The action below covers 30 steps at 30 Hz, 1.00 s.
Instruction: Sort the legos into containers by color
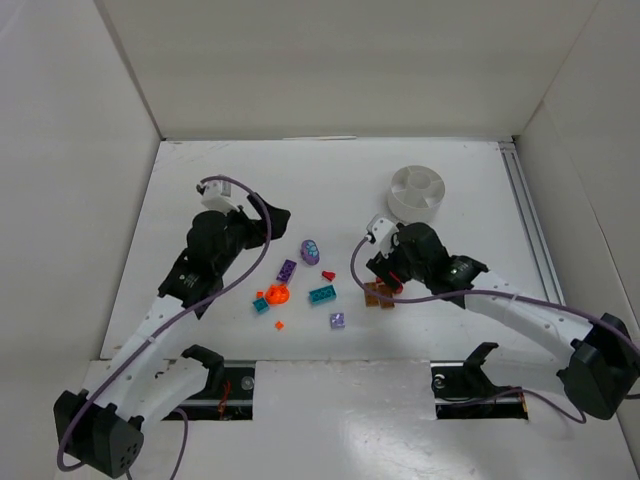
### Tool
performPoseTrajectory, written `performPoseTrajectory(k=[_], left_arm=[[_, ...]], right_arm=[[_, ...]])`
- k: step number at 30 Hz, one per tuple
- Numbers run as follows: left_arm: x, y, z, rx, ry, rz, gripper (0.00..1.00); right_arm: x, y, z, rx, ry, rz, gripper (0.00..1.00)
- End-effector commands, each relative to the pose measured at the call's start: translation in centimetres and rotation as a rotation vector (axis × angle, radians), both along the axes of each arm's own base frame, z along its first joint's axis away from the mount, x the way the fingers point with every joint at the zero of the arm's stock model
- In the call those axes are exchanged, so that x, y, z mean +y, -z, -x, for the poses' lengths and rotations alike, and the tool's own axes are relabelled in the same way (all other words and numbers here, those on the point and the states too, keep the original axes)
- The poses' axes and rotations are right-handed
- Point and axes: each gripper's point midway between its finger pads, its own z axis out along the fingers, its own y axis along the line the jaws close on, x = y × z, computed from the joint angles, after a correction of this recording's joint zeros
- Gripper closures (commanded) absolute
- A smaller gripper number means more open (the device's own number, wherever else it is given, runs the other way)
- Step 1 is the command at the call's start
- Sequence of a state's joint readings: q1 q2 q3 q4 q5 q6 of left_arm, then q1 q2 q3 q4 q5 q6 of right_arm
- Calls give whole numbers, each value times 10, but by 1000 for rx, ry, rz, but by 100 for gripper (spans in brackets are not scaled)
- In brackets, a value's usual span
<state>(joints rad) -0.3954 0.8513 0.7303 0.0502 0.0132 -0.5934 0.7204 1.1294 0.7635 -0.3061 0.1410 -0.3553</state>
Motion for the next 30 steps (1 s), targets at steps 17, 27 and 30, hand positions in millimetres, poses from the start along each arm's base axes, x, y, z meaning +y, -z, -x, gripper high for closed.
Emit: performPoseTrajectory(k=[17,27,30], left_arm=[[-18,52,35,136,52,-40,6],[-18,67,35,171,52,-59,6],[-18,67,35,171,52,-59,7]], right_arm=[[6,66,15,234,227,-112,43],[-12,74,7,248,291,-111,41],[-9,82,6,269,272,-117,48]])
